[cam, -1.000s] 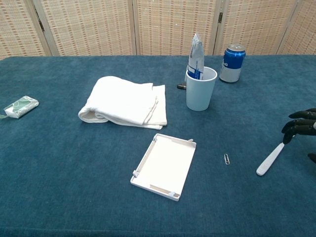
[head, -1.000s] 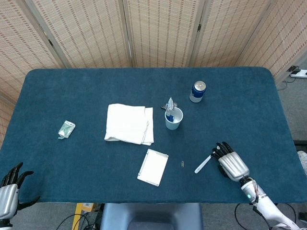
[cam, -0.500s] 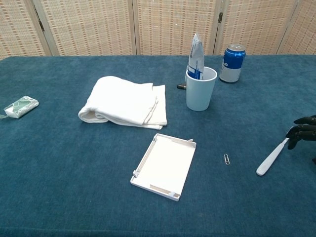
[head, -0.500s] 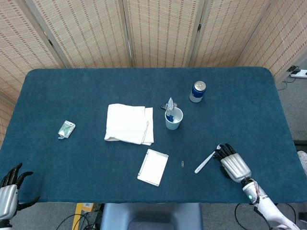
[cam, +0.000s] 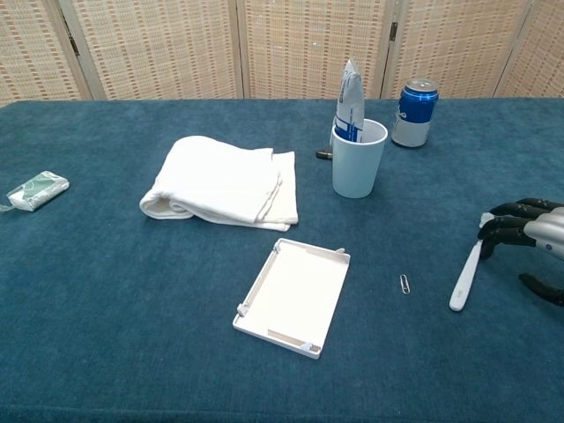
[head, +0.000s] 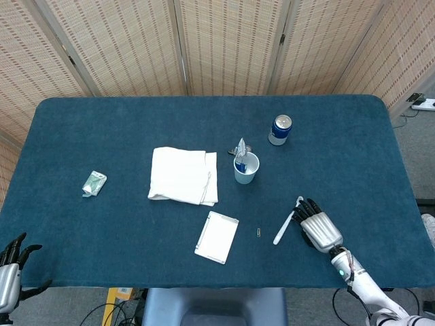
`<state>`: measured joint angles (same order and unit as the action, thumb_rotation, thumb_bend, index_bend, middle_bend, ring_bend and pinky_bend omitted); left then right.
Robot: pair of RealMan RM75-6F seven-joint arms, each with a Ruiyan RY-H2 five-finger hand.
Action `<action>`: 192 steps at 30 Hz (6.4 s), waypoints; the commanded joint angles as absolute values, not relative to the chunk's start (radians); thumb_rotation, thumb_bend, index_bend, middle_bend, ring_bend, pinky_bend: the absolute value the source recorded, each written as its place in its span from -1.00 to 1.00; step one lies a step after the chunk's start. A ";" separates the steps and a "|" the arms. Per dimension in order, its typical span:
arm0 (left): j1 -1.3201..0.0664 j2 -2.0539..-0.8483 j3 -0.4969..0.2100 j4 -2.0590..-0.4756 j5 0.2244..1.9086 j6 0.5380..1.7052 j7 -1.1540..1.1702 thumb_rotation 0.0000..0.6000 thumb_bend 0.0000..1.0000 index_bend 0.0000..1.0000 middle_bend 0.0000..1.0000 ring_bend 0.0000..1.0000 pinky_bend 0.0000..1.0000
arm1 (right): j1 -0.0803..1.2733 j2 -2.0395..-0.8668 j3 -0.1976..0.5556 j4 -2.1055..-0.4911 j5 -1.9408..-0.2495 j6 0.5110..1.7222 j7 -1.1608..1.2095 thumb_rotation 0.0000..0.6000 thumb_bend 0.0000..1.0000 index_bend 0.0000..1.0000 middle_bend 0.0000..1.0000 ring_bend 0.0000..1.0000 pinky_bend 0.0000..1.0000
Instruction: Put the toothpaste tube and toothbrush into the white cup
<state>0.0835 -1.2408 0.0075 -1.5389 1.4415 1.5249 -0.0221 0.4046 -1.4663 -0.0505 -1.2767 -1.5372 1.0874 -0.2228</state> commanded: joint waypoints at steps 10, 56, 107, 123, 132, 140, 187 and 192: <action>0.091 -1.238 0.007 -1.533 1.437 1.529 -0.032 1.00 -0.73 -0.43 -0.89 -0.95 -0.71 | 0.482 -1.550 0.006 -1.253 -1.550 1.054 -0.244 1.00 -0.03 -0.42 -0.66 -0.97 -0.85; 0.095 -1.244 0.013 -1.537 1.453 1.526 -0.023 1.00 -0.73 -0.43 -0.89 -0.95 -0.71 | 0.434 -1.463 -0.012 -1.260 -1.494 1.079 -0.235 1.00 -0.02 -0.41 -0.64 -0.97 -0.85; 0.106 -1.239 0.017 -1.526 1.454 1.531 -0.052 1.00 -0.73 -0.43 -0.89 -0.95 -0.71 | 0.471 -1.565 -0.036 -1.331 -1.601 1.154 -0.258 1.00 -0.60 -0.41 -0.64 -0.97 -0.85; 0.111 -1.237 0.019 -1.529 1.454 1.535 -0.047 1.00 -0.73 -0.43 -0.89 -0.95 -0.71 | 0.465 -1.632 -0.005 -1.252 -1.548 1.135 -0.225 1.00 -0.76 -0.41 -0.64 -0.97 -0.85; 0.108 -1.238 0.020 -1.532 1.454 1.529 -0.040 1.00 -0.73 -0.43 -0.89 -0.95 -0.71 | 0.466 -1.621 0.034 -1.186 -1.502 1.131 -0.211 1.00 -0.73 -0.41 -0.64 -0.97 -0.85; 0.108 -1.235 0.019 -1.538 1.451 1.528 -0.034 1.00 -0.73 -0.43 -0.89 -0.95 -0.71 | 0.495 -1.629 0.080 -1.118 -1.463 1.105 -0.191 1.00 -0.71 -0.41 -0.64 -0.97 -0.85; 0.115 -1.241 0.019 -1.509 1.440 1.522 -0.065 1.00 -0.73 -0.43 -0.89 -0.95 -0.71 | 0.564 -1.670 0.073 -1.243 -1.395 1.002 -0.323 1.00 -0.40 -0.04 -0.45 -0.97 -0.85; 0.116 -1.242 0.019 -1.507 1.439 1.521 -0.067 1.00 -0.73 -0.43 -0.89 -0.95 -0.71 | 0.566 -1.671 0.071 -1.241 -1.394 1.003 -0.325 1.00 -0.37 0.00 -0.42 -0.97 -0.85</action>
